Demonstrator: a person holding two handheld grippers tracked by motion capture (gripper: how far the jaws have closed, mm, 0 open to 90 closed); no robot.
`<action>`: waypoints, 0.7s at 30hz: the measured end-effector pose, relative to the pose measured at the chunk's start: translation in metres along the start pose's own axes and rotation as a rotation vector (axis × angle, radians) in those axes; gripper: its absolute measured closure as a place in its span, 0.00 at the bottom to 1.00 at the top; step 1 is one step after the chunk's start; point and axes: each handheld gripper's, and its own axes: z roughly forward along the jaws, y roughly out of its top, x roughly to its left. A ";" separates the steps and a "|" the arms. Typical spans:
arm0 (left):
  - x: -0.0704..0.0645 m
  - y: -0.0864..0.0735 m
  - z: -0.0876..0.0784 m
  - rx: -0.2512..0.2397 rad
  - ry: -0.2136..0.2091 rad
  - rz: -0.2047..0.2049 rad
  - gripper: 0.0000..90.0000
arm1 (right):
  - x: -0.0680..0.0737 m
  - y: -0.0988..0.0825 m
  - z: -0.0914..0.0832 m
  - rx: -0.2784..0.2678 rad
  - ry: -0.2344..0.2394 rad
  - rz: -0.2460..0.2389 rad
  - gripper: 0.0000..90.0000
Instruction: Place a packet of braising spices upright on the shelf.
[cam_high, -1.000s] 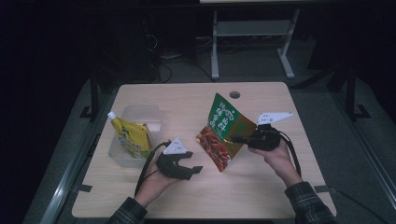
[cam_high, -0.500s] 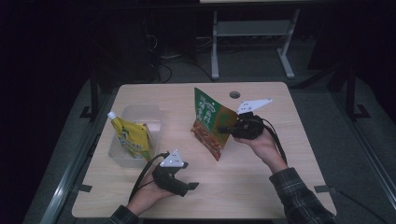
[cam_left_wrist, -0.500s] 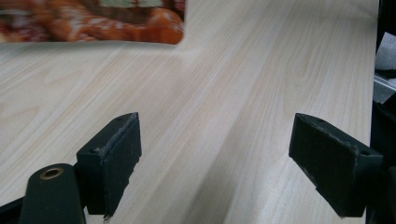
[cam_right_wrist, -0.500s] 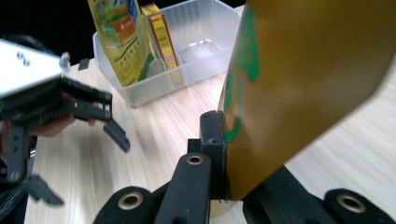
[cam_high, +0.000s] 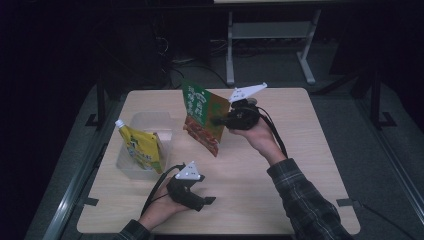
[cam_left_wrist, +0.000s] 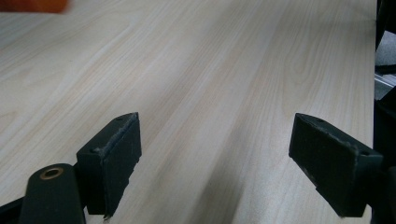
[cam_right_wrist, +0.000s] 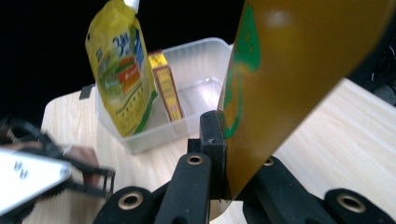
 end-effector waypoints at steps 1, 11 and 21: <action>0.000 0.000 0.000 -0.006 -0.002 0.001 0.18 | -0.001 0.004 0.003 -0.005 0.004 0.000 1.00; -0.002 -0.002 0.002 0.004 -0.010 0.001 0.18 | -0.003 0.045 0.036 -0.024 0.025 -0.016 1.00; -0.002 -0.003 0.003 0.016 -0.020 0.019 0.18 | -0.004 0.070 0.077 -0.024 0.038 -0.014 1.00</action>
